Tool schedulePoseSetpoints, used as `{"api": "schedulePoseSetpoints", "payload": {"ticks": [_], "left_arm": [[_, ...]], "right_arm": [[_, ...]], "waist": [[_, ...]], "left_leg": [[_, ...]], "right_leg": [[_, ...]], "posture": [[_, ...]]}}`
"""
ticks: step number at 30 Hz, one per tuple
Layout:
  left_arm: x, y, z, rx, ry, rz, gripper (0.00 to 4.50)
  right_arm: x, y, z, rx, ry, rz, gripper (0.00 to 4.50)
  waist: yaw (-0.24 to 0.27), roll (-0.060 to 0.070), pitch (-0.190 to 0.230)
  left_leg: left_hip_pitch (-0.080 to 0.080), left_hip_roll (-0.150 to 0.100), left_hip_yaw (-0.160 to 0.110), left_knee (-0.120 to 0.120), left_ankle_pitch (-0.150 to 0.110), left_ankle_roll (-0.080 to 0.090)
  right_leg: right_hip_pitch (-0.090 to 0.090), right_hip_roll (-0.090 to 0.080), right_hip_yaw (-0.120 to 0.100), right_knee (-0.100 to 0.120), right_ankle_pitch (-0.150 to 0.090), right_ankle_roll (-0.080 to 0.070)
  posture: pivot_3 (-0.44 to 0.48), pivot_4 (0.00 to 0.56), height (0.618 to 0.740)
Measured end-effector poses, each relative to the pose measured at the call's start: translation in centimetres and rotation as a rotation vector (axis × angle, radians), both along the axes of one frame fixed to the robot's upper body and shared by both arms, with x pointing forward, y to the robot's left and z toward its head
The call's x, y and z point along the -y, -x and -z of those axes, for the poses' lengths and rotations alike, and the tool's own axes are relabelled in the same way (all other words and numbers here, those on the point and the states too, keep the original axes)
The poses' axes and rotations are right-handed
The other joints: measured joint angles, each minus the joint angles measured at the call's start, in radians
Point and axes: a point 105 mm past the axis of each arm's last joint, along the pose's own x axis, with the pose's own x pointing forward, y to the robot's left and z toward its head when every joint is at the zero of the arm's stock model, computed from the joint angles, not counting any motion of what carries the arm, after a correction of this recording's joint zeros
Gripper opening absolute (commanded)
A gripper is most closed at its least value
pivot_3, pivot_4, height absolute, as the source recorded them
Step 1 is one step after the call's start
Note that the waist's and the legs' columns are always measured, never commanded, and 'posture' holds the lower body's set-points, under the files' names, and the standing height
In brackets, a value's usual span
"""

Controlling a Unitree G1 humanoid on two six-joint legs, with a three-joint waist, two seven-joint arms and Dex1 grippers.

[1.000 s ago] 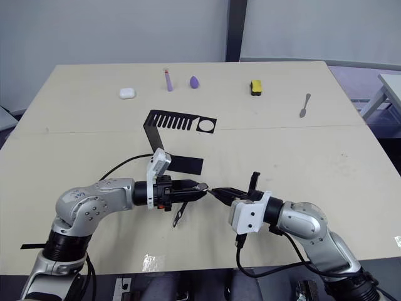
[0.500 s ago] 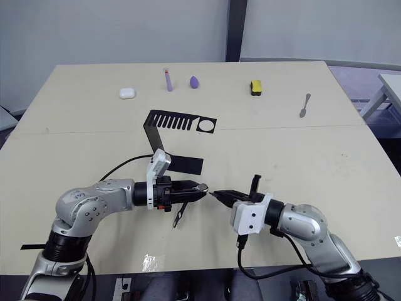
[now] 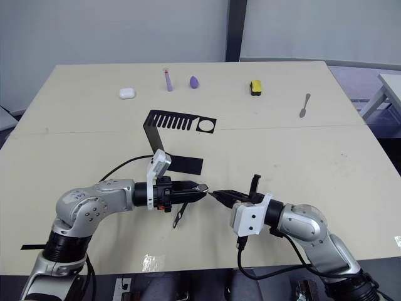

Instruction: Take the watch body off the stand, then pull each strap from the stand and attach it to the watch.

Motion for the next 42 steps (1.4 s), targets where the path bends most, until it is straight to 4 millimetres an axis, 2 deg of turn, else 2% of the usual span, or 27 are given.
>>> {"api": "schedulePoseSetpoints", "payload": {"ticks": [42], "left_arm": [[0.00,-0.03,0.05,-0.002,-0.001,-0.005,1.61]], "right_arm": [[0.50,-0.65,-0.06,0.021,0.008,0.026,0.00]], "waist": [[0.000,0.000,0.000]], "left_leg": [[0.000,0.000,0.000,0.000,0.000,0.000]], "right_leg": [[0.000,0.000,0.000,0.000,0.000,0.000]], "posture": [[0.000,0.150,0.740]]}}
